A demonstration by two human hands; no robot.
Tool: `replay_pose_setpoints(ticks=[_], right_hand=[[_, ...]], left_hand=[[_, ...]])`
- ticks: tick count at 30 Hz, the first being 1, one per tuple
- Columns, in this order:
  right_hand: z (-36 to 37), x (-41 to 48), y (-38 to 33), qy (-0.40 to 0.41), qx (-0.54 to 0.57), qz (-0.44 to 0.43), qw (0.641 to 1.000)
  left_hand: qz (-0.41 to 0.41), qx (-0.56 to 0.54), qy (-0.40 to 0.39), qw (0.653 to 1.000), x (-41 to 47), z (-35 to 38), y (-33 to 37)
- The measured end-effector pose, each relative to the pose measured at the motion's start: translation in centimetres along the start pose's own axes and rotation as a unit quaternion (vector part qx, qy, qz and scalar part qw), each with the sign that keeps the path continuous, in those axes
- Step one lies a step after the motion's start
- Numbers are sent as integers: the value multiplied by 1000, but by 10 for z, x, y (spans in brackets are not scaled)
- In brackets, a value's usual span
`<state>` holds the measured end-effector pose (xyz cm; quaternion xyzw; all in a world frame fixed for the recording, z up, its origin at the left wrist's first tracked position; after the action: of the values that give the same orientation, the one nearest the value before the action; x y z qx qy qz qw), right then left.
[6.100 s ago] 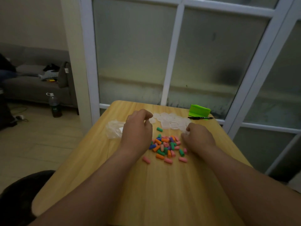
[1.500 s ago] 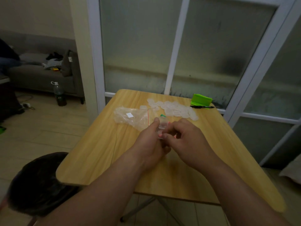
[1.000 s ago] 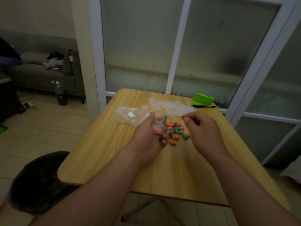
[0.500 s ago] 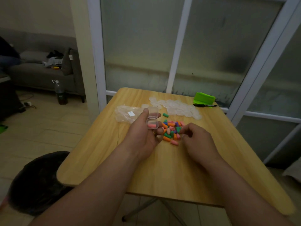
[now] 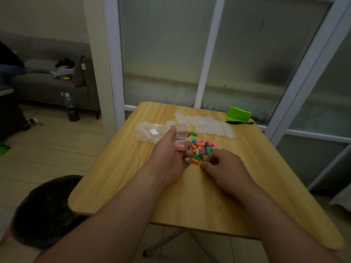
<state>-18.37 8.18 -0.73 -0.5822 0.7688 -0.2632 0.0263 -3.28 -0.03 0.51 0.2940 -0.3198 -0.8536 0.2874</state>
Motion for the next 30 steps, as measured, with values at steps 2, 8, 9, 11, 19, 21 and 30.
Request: replay_pose_setpoints(ticks=[2,8,9,11,19,21,30], right_hand=[[-2,-1,3,10,23,8,1000],[-24,3,0,122,159,10,980],[-29,3,-6,136,177,-1,975],[-38,3,-19,157,204,-36,966],[-36,-4,-51,111,106,-128,980],[-34,-4,-48,102,85,-121,984],[-32,-4,-50,89,69,-123,986]], left_hand=[[-2,1,0,1000,0,0,-2],[-19,17,-13,1000,-1,9,-11],[-23,19,-14,999,0,10,-13],[-28,29,-19,999,1,13,-16],[-24,55,-77,995,0,21,-26],[-24,56,-77,995,0,21,-26],[-31,66,-69,995,3,17,-28]])
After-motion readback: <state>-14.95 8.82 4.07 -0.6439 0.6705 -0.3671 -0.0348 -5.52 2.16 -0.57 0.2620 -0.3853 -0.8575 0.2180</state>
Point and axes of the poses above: each hand's wrist, its own x-axis towards the middle knuckle, its own z-axis out of the palm, y = z × x, the point moved 3 cm from there along x, towards the middle knuckle, and after that the axes turned 8 degrees about -z, right-handed, at the moved point
